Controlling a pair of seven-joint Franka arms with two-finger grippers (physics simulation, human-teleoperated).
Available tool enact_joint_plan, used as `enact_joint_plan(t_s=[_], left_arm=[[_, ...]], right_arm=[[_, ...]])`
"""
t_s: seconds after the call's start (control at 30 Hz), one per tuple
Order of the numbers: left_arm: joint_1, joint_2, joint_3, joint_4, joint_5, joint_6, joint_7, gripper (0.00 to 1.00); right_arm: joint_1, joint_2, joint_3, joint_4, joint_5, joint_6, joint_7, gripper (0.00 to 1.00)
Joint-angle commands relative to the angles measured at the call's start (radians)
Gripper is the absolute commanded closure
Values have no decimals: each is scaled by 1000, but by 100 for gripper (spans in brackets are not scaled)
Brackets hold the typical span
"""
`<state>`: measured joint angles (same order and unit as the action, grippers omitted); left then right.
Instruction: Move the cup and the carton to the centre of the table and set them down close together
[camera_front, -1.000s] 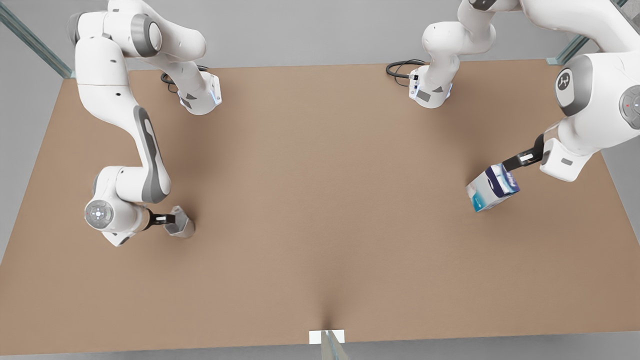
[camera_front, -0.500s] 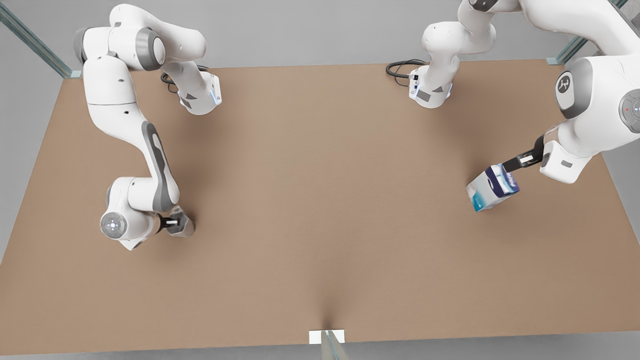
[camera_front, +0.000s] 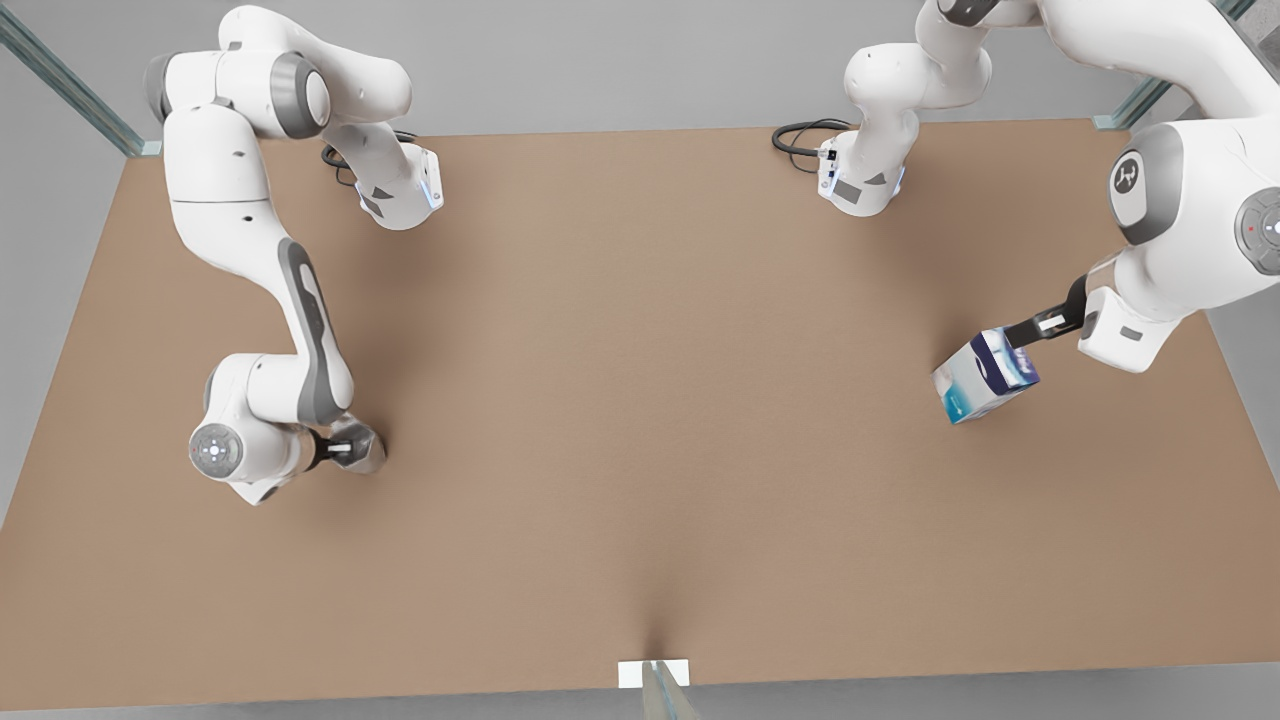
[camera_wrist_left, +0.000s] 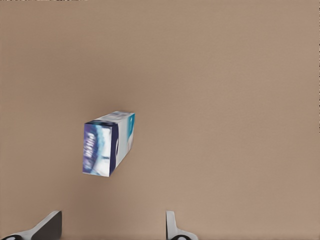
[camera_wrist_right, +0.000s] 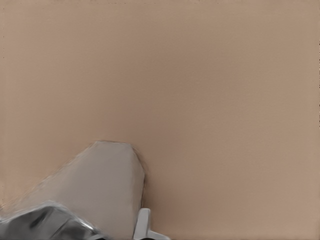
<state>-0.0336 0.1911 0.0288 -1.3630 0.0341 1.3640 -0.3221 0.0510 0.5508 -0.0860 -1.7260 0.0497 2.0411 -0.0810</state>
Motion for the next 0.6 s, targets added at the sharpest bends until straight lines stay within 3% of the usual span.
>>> enact_joint_plan(t_s=[0.0,0.13,0.37,0.57], left_arm=[[1,-4,2,-8,3,0,-2,0],[1,-47,31,-82,-3,41,31,0],[1,-99,118,-177,-40,113,144,0],[3,-105,197,-373,-31,285,132,0]], right_arm=[[1,-2,6,8,-1,1,1,79],[62,4,117,91,15,-2,124,79],[339,176,123,338,133,11,455,79],[483,305,124,502,183,68,647,79]])
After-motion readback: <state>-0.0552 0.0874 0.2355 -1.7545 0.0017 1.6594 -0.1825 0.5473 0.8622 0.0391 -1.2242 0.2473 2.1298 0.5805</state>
